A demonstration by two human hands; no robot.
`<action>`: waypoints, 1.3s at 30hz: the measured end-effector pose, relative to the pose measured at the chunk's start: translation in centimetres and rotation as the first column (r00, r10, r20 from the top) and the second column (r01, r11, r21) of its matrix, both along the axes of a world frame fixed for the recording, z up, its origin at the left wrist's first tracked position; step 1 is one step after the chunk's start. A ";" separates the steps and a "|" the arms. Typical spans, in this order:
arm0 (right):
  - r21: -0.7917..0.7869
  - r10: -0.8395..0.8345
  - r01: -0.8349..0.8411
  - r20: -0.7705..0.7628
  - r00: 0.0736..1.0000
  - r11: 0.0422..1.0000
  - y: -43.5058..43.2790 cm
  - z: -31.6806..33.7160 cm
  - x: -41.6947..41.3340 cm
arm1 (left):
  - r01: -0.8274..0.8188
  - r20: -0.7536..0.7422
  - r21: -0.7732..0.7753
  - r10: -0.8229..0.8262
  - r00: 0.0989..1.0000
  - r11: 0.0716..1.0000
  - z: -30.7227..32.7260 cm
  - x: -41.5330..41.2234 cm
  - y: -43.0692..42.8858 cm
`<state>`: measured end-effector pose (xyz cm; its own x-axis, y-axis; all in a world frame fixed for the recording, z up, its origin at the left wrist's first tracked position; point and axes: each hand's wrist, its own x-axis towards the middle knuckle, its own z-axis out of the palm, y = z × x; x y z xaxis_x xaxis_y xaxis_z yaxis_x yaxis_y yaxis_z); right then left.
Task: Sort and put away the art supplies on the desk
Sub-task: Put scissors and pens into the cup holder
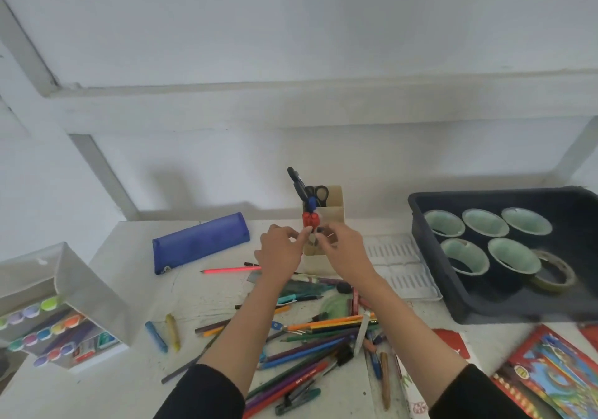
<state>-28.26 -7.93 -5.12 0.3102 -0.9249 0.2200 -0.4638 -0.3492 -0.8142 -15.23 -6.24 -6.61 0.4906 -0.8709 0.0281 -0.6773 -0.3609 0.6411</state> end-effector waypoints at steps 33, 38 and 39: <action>0.013 0.011 -0.007 -0.288 0.957 1.000 18.9 -8.4 -2.2 | 0.774 0.104 0.089 -0.779 0.619 0.627 -6.4 4.7 18.3; -0.079 -0.057 0.028 -0.394 0.917 0.996 20.6 -9.9 -0.7 | 0.789 0.258 0.109 -0.784 0.565 0.605 -6.8 5.8 18.8; -0.095 -0.074 0.040 -0.387 0.919 0.995 20.6 -9.9 -0.6 | 0.772 0.279 0.095 -0.761 0.585 0.628 -6.9 5.7 18.8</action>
